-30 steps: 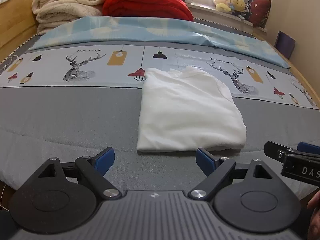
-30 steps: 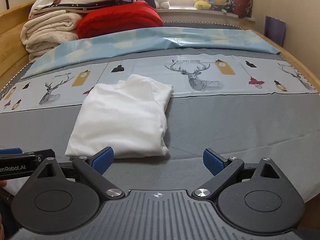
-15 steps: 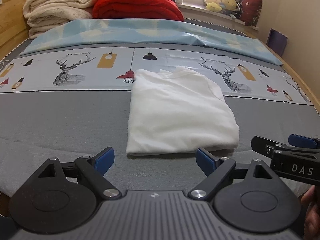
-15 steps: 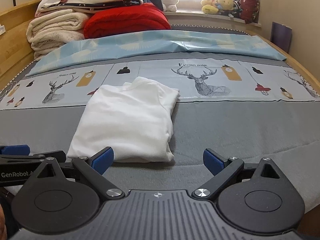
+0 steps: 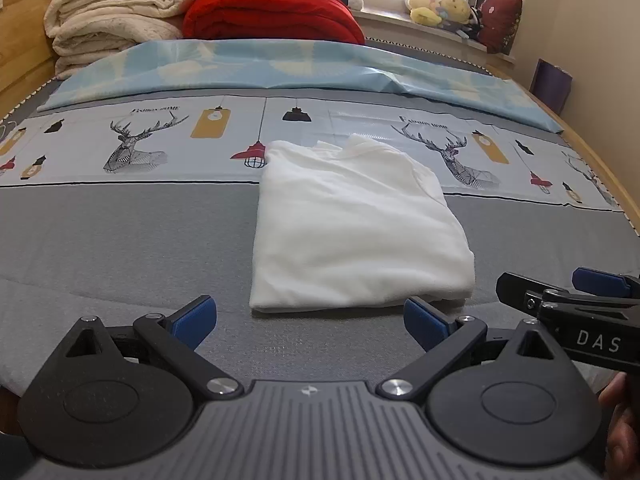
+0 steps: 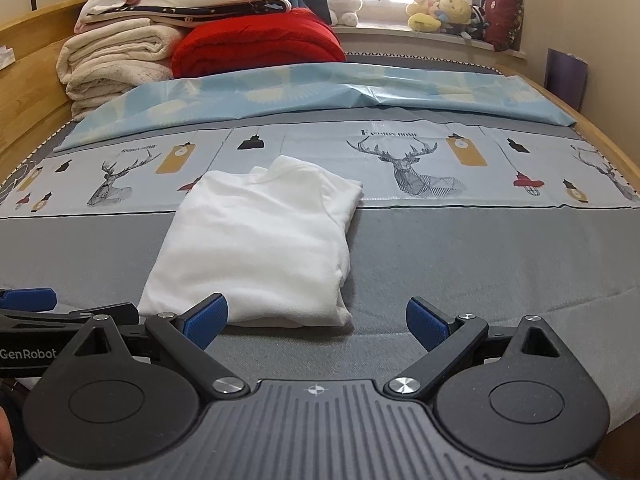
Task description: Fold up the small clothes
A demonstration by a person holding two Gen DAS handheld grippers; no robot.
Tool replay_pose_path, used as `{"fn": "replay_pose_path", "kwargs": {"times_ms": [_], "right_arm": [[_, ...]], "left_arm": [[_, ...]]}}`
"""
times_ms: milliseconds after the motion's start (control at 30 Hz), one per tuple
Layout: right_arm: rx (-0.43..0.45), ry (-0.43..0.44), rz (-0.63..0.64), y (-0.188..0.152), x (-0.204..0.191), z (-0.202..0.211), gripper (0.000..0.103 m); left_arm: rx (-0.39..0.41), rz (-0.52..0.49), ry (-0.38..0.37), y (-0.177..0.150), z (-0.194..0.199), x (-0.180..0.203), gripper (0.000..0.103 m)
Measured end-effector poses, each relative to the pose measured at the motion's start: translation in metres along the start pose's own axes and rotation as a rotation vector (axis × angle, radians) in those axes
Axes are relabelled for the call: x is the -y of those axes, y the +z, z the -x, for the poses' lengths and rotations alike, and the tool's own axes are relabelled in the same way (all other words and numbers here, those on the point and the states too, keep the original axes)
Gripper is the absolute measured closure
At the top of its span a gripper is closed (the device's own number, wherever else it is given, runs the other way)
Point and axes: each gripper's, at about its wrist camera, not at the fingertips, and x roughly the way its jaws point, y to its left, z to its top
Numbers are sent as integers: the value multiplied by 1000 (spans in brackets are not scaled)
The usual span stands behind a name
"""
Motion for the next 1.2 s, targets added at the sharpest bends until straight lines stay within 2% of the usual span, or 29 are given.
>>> {"fn": "replay_pose_path", "kwargs": {"times_ms": [1200], "right_arm": [[-23,-10,5,-2,-1,-6,7]], "left_arm": [[-8,9,-23,0,-2,0,1]]}}
